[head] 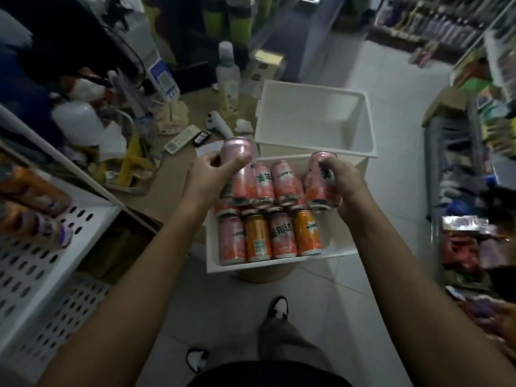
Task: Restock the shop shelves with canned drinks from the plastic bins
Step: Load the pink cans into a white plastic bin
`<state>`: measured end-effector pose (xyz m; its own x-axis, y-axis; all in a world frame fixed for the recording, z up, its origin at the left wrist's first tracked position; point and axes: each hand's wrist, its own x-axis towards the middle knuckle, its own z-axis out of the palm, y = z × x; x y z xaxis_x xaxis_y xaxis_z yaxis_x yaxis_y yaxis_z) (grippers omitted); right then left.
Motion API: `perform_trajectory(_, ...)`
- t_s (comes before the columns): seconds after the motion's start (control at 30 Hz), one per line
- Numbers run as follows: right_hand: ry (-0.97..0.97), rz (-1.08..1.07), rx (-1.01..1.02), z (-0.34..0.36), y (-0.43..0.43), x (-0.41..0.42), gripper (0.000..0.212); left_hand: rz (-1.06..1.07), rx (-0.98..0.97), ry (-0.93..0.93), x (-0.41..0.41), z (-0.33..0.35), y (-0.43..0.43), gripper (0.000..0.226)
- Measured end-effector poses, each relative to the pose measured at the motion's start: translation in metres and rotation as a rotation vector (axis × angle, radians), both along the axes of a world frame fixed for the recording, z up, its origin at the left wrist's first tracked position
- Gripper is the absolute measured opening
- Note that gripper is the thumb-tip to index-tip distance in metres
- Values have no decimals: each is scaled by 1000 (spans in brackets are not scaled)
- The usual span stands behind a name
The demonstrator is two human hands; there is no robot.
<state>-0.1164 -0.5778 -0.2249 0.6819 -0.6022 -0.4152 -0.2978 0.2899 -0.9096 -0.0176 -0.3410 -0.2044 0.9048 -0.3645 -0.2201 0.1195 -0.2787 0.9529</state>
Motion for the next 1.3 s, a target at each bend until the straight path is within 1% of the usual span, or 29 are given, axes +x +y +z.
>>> perform_trajectory(0.07, 131, 9, -185, -17, -18, 0, 40, 22, 12, 27, -1, -11, -10, 41)
perform_trajectory(0.13, 228, 34, -369, -29, -31, 6, 42, 48, 35, 43, -1, -19, -18, 40)
perform_trajectory(0.23, 308, 107, -622, -43, -44, 22, 50, 59, 71, 60, 1, -25, -24, 49)
perform_trajectory(0.33, 356, 188, -760, -57, -49, 41, 48, 89, 94, 74, 3, -29, -25, 61)
perform_trajectory(0.43, 405, 236, -859, -75, -49, 58, 58, 113, 105, 84, 6, -33, -24, 61)
perform_trajectory(0.5, 427, 260, -898, -83, -45, 62, 57, 110, 109, 89, 8, -35, -22, 59)
perform_trajectory(0.6, 450, 236, -927, -87, -41, 62, 51, 102, 118, 87, 8, -35, -19, 52)
perform_trajectory(0.67, 432, 185, -906, -86, -40, 62, 43, 97, 121, 99, 5, -36, -17, 48)
perform_trajectory(0.8, 253, 101, -887, -71, -30, 58, 35, 59, 127, 132, -9, -40, -8, 35)
perform_trajectory(0.83, 185, 75, -890, -65, -25, 54, 33, 48, 131, 144, -13, -41, -5, 37)
perform_trajectory(0.9, 69, 42, -902, -54, -8, 45, 26, 24, 155, 166, -20, -46, 2, 49)
perform_trajectory(1.0, -26, 70, -873, -45, 25, 30, 17, 11, 200, 175, -30, -55, 13, 62)
perform_trajectory(1.07, -43, 117, -823, -47, 48, 20, 14, 28, 241, 166, -36, -58, 17, 59)
perform_trajectory(1.17, -51, 191, -722, -59, 75, 7, 14, 30, 341, 111, -42, -61, 21, 45)
perform_trajectory(1.3, 23, 176, -660, -75, 90, -7, 13, 6, 499, 48, -49, -64, 20, 41)
